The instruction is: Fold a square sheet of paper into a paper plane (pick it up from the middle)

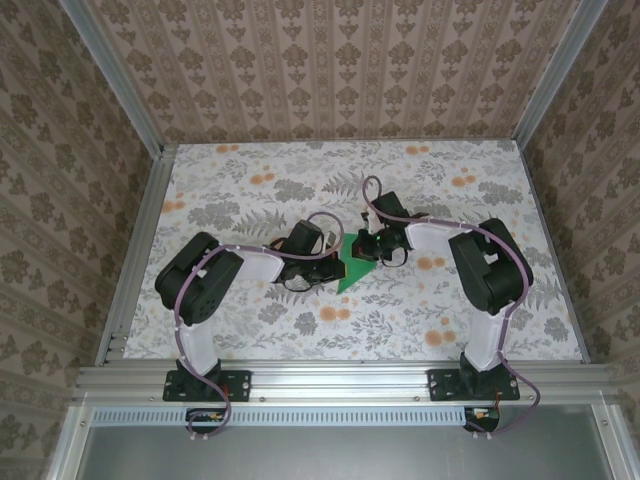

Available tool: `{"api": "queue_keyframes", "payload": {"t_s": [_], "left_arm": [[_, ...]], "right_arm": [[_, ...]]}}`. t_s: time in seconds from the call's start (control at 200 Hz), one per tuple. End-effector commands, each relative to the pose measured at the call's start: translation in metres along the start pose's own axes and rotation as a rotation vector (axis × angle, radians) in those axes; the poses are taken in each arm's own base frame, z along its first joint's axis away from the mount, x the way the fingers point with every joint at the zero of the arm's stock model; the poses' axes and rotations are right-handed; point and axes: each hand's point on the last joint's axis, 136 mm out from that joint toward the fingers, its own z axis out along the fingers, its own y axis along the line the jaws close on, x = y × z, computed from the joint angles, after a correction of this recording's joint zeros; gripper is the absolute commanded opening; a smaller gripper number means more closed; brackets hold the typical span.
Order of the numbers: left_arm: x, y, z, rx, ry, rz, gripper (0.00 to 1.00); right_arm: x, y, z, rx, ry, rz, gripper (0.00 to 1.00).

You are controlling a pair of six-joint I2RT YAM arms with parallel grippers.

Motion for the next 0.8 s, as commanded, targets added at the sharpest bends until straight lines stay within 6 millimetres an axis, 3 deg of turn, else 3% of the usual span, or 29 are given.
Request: {"api": "queue_keyframes", "payload": {"t_s": [0.0,0.265,0.495,0.795], "left_arm": [[0.042,0.06,0.011,-0.203,0.123,-0.074,0.0],[0.046,0.062,0.011,-0.217,0.137,-0.075,0.0],[0.056,0.066,0.008,-0.237,0.172,-0.075,0.0],[0.065,0.072,0.006,-0.248,0.191,-0.085,0.0]], "right_arm": [[0.017,0.012,-0.003,-0.045,0.024,-0.018,0.04],[0.027,-0.008,0.018,-0.005,0.067,0.012,0.04],[0.002,-0.026,0.014,0.043,0.026,0.039,0.03],[-0.023,-0.031,0.012,0.046,-0.004,0.051,0.03]]}}
